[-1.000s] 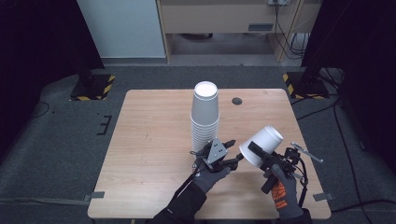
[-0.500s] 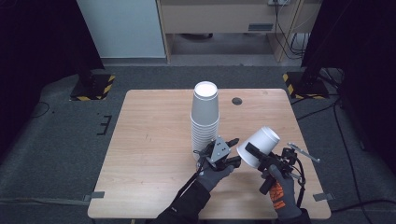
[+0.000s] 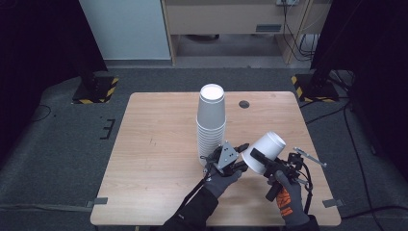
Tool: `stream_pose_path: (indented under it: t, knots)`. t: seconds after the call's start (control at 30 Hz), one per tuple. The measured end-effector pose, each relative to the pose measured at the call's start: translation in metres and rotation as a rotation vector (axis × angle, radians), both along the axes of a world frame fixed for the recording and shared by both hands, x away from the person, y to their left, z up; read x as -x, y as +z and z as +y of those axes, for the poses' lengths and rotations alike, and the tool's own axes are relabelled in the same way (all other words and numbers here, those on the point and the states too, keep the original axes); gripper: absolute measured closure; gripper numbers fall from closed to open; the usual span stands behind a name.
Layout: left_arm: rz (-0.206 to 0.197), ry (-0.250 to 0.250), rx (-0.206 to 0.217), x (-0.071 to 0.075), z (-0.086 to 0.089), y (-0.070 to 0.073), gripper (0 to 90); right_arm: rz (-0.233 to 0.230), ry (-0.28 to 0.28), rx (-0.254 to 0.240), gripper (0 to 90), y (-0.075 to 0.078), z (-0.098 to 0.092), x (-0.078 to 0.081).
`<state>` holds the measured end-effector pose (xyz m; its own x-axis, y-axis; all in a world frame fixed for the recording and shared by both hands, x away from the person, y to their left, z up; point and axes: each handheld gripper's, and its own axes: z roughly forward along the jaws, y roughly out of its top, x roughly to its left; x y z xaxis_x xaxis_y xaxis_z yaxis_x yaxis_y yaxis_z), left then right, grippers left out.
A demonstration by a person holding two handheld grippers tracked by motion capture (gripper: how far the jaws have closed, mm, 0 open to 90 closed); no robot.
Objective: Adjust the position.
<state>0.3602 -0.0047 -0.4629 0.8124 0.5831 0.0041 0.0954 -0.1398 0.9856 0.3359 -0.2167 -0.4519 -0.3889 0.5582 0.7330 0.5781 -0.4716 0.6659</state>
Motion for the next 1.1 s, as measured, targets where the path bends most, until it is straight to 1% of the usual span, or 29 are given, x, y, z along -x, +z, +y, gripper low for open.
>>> stream_pose_path:
  t: [0.07, 0.2, 0.3, 0.4, 0.47, 0.67, 0.93, 1.1]
  knots:
    - [-0.011, 0.005, -0.004, 0.001, 0.0, 0.0, 64.1, 0.001, 0.0, 0.002, 14.0, -0.001, 0.0, 0.0]
    - [-0.011, 0.014, -0.008, 0.001, 0.003, -0.001, 71.7, 0.009, 0.007, -0.004, 13.7, -0.001, 0.0, -0.001]
    - [-0.017, 0.024, -0.018, 0.002, 0.005, -0.002, 75.6, 0.01, 0.014, -0.007, 13.4, -0.002, 0.0, -0.002]
    - [-0.011, 0.017, -0.021, 0.002, 0.006, -0.003, 78.9, 0.013, 0.013, -0.003, 12.9, -0.003, -0.001, -0.002]
    - [-0.007, 0.011, -0.03, 0.003, 0.006, -0.003, 79.6, 0.015, 0.016, -0.007, 12.9, -0.003, -0.001, -0.002]
    - [0.006, -0.006, -0.043, 0.006, 0.007, -0.005, 81.4, -0.006, 0.005, 0.001, 12.5, -0.003, -0.001, -0.003]
    - [0.014, -0.01, -0.047, 0.009, 0.01, -0.005, 82.6, -0.008, 0.01, 0.005, 11.0, -0.003, -0.002, -0.004]
    - [0.022, -0.013, -0.049, 0.01, 0.011, -0.007, 82.8, -0.011, 0.011, 0.016, 9.4, -0.004, -0.002, -0.005]
